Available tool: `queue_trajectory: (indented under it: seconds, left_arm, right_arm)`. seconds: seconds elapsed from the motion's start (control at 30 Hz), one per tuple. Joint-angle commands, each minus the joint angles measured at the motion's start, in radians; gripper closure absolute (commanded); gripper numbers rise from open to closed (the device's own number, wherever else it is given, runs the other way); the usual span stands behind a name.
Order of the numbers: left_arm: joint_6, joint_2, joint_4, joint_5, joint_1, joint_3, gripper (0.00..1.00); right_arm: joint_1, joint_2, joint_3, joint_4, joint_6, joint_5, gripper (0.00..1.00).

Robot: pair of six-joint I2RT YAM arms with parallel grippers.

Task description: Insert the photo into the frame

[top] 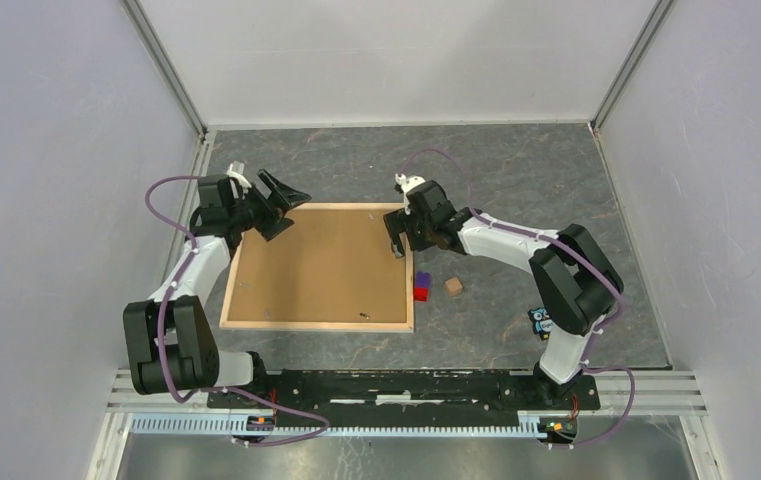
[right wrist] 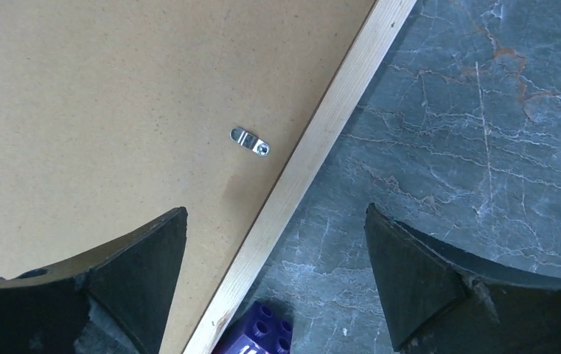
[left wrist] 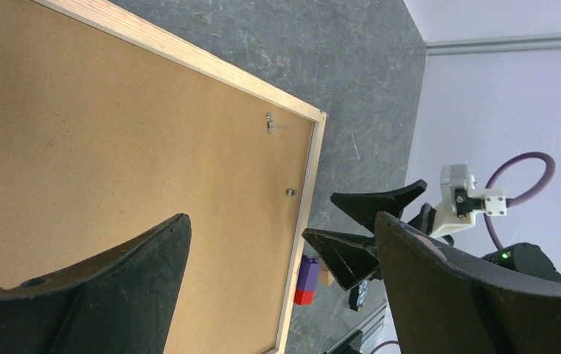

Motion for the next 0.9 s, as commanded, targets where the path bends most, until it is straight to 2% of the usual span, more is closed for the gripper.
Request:
queue_trajectory:
  seconds: [0.0,0.17,0.47,0.87]
  left_arm:
    - [-0.057,-0.030,0.056,0.040,-0.011,-0.010,0.00]
    - [-0.074,-0.040,0.077,0.057,-0.019,-0.015,0.00]
    - [-0.109,-0.059,0.123,0.087,-0.022,-0.029,0.00]
    - [-0.123,-0.074,0.140,0.100,-0.022,-0.035,0.00]
  right_arm:
    - [0.012,0.061,0.099,-0.060,-0.043,0.051,0.05]
    - [0.028,0.126,0.154,-0.073,-0.036,0.080,0.09]
    - [0.035,0.236,0.245,-0.103,0.011,0.139,0.27]
    - [0.048,0.248,0.255,-0.124,0.080,0.179,0.48]
